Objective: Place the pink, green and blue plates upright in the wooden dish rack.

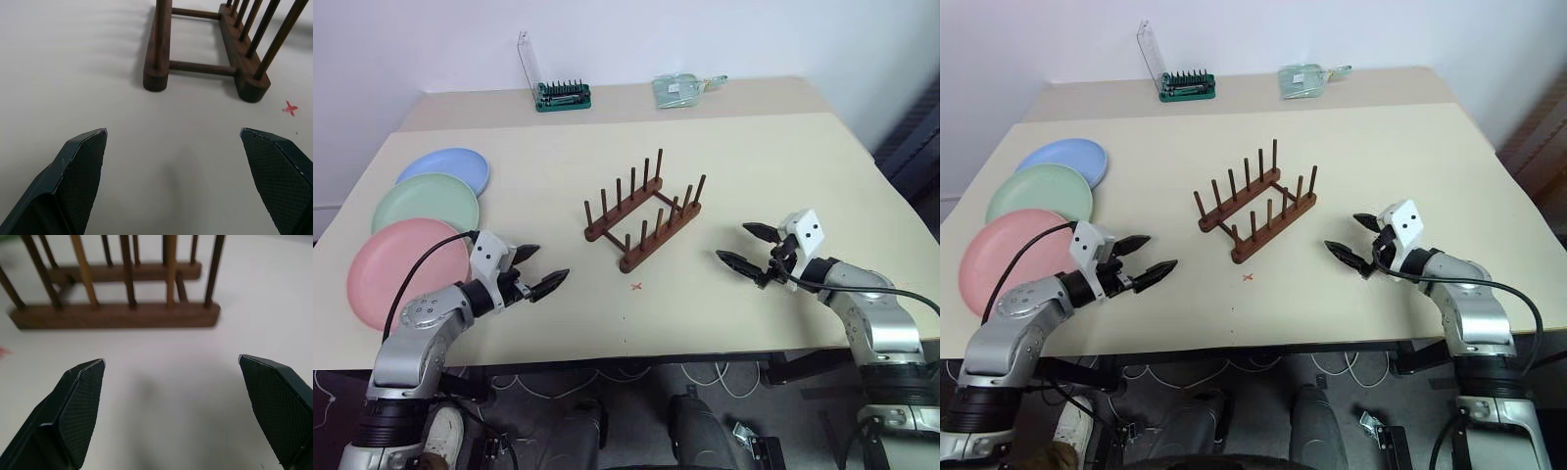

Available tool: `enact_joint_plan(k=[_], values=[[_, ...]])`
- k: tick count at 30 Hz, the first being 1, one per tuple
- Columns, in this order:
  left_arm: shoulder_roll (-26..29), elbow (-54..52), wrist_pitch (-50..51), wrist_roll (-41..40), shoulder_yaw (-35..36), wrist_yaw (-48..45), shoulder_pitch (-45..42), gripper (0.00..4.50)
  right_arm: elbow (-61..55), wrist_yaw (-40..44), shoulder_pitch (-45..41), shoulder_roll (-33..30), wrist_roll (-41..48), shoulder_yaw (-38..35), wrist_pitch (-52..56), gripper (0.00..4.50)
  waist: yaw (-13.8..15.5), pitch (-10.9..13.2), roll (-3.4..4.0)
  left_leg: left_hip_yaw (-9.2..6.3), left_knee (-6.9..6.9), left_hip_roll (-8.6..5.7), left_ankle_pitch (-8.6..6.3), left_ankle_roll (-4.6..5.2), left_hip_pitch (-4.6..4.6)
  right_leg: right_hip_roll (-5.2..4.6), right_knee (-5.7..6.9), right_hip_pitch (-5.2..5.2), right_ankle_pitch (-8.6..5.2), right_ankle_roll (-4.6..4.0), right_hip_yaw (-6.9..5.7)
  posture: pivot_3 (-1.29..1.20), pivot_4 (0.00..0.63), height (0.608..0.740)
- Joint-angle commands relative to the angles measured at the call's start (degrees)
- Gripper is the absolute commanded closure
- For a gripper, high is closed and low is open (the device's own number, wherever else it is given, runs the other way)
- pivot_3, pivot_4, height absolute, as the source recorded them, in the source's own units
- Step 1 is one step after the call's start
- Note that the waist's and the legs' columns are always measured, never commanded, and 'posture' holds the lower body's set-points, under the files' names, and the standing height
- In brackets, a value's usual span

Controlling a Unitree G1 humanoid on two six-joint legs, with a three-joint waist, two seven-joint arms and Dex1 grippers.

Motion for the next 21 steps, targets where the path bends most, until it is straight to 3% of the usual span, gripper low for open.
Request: enact_joint_plan(k=[1,10,21], values=[[0.1,-1.1,-1.2,-0.1,0.4,-0.3,-0.1,0.02,-1.2,-0.1,-1.3,-1.3,0.5,-1.4,-0.1,0.0,0.0,0.0,0.0,0.0,0.0,0.0,0.0,0.0,0.0,0.0,0.0,0.0,0.0,0.0,0.0,0.0,0.15,0.74],[-2.3,-4.7,-0.2,1.4,-5.3,0.4,0.5,0.02,-0.5,-0.8,-3.4,0.1,-0.6,1.2,-0.7,0.0,0.0,0.0,0.0,0.01,0.0,0.0,0.0,0.0,0.0,0.0,-0.01,0.0,0.0,0.0,0.0,0.0,0.15,0.74],[-10.5,0.8,-3.1,13.6,-20.3,6.9,-4.8,0.02,-1.9,-2.5,-0.3,0.9,-0.8,0.5,-1.9,0.0,0.0,0.0,0.06,0.03,0.02,0.0,0.0,0.01,0.0,0.0,0.0,0.0,0.0,0.0,0.01,0.0,0.15,0.74]])
